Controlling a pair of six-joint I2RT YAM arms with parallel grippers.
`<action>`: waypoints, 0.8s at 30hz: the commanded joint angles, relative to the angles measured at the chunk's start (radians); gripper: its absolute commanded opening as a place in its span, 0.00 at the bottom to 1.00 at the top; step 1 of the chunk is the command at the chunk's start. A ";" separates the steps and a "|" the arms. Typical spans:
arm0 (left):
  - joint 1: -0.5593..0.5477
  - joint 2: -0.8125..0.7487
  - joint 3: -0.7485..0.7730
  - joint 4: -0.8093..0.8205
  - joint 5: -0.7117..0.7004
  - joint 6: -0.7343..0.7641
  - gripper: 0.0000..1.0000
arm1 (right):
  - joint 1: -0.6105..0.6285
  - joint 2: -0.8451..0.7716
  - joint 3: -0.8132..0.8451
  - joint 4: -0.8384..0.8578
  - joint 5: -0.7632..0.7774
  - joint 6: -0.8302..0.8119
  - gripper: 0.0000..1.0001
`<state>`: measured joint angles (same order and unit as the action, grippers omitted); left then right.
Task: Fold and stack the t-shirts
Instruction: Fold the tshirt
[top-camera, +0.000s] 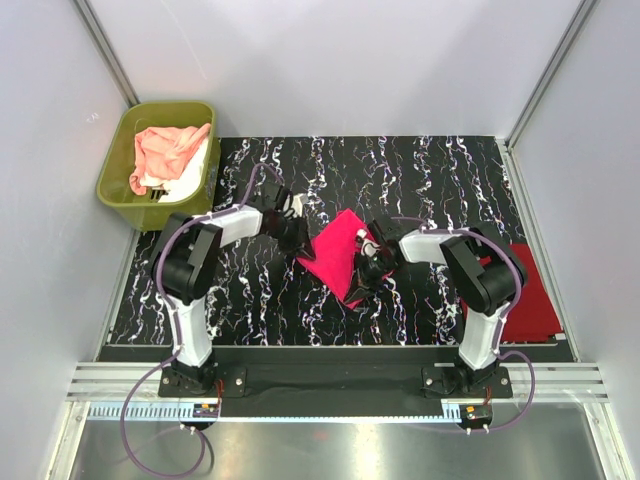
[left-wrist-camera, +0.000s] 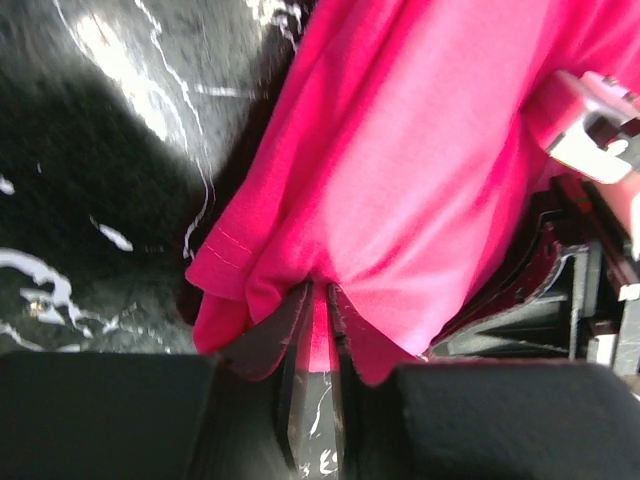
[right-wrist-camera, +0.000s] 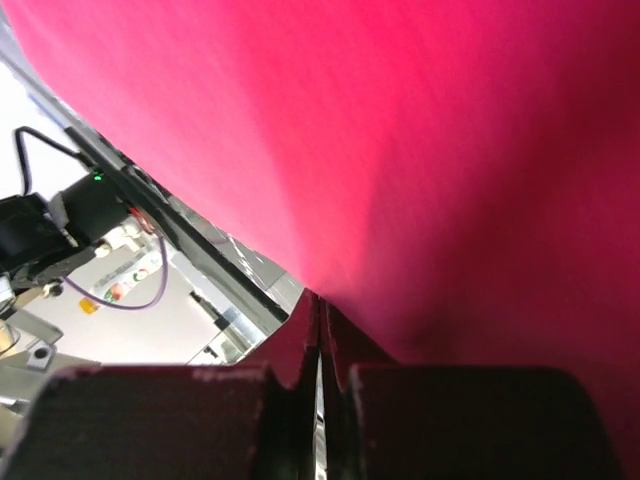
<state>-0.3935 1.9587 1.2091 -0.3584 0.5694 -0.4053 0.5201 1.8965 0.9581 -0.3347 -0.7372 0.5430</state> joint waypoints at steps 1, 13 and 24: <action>-0.001 -0.090 -0.022 -0.074 -0.082 0.054 0.20 | 0.006 -0.089 -0.010 -0.078 0.094 -0.025 0.02; -0.002 -0.115 0.000 -0.042 -0.051 -0.007 0.27 | 0.008 0.081 0.324 -0.006 -0.050 0.090 0.11; 0.004 -0.027 -0.085 -0.030 -0.171 0.037 0.21 | -0.009 0.107 0.231 -0.098 0.031 -0.047 0.11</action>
<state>-0.3935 1.9251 1.1698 -0.3866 0.5068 -0.4107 0.5182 2.0827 1.2362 -0.3511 -0.7685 0.5777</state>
